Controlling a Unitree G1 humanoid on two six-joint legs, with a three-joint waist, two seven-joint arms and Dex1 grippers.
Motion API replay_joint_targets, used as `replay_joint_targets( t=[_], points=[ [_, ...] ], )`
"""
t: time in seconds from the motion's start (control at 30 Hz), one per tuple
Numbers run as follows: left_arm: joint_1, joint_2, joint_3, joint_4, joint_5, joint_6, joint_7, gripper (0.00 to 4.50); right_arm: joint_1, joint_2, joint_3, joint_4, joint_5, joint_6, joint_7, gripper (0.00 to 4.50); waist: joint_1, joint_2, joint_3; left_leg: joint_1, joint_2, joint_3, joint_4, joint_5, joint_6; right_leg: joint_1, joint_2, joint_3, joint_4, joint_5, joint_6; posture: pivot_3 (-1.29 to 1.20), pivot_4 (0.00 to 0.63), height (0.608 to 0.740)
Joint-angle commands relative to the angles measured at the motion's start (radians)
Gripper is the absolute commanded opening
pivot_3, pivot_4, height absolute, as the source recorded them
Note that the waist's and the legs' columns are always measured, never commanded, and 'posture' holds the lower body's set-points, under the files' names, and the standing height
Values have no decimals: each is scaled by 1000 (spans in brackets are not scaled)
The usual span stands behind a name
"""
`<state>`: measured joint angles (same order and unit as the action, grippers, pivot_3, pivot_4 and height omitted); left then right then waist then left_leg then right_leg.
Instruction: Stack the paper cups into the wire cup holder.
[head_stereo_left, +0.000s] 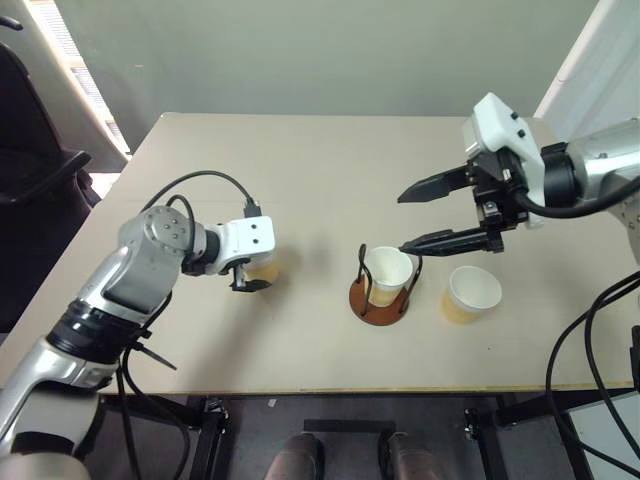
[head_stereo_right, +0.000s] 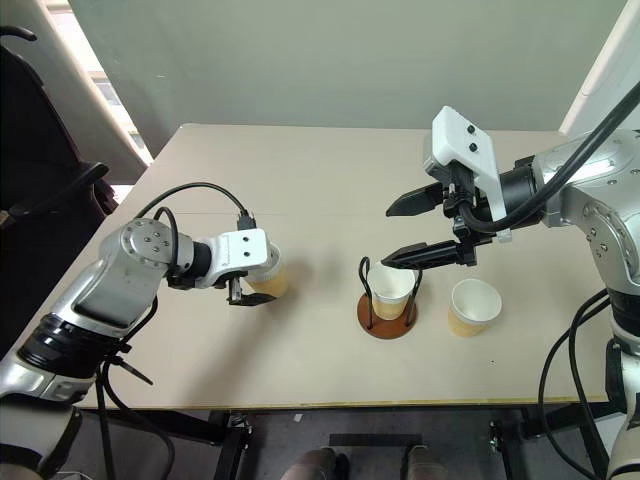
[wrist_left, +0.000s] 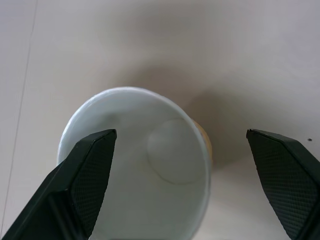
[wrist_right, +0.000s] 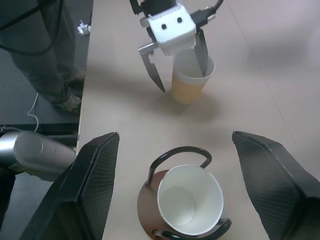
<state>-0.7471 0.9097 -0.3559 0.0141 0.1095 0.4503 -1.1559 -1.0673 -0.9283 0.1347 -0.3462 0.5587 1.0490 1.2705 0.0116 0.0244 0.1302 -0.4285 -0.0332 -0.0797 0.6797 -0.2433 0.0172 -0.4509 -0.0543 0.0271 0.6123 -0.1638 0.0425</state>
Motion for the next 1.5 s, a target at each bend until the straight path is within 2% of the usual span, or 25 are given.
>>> replay_joint_targets(
  t=[0.03,0.37,0.4,0.43,0.63,0.8,1.07,1.37,1.5],
  points=[
    [-36,-15,3,47,29,-65,-1,3963,-3,-22,-20,-28,23,3,-12,3826,0,0,0,0,0,0,0,0,0,0,0,0,0,0,0,0,150,740],
    [-72,-29,30,124,-5,-181,-91,488,28,-27,-52,-28,56,-33,-19,3826,1,0,0,-1,0,0,0,0,0,0,0,0,0,1,1,0,150,740],
    [-76,-28,31,127,-9,-185,-100,166,32,-26,-56,-25,56,-46,-20,3826,1,0,0,-1,0,0,0,0,0,0,0,0,0,1,1,0,150,740],
    [-80,-27,34,127,-16,-186,-113,38,38,-22,-61,-22,58,-62,-20,3826,1,0,0,-1,0,0,1,0,0,0,0,0,0,1,1,0,150,740],
    [-107,-20,48,104,-56,-181,-185,38,64,16,-102,10,93,-91,-48,3826,1,0,0,-1,0,0,1,0,1,0,0,0,0,2,3,0,150,740],
    [-167,-33,73,59,-132,-134,-261,38,111,5,-113,42,82,-137,-52,3826,1,0,0,-2,0,0,2,0,1,0,0,0,-1,3,6,0,150,740],
    [-340,-80,80,103,-224,-97,-369,38,220,-92,-149,52,80,-160,-29,3826,5,0,0,-4,0,0,3,-1,3,-1,0,-1,-2,5,9,0,150,740],
    [-501,-222,33,187,-252,-136,-449,38,408,-233,-272,-56,110,-167,-26,3826,10,0,0,-7,0,2,3,-2,5,-1,-1,-1,-3,8,15,0,150,740],
    [-557,-274,-21,186,-328,-136,-459,38,440,-268,-330,-93,142,-148,-37,3826,10,0,0,-7,1,3,4,-3,6,-1,-2,0,-3,9,17,0,150,740]
  ],
)
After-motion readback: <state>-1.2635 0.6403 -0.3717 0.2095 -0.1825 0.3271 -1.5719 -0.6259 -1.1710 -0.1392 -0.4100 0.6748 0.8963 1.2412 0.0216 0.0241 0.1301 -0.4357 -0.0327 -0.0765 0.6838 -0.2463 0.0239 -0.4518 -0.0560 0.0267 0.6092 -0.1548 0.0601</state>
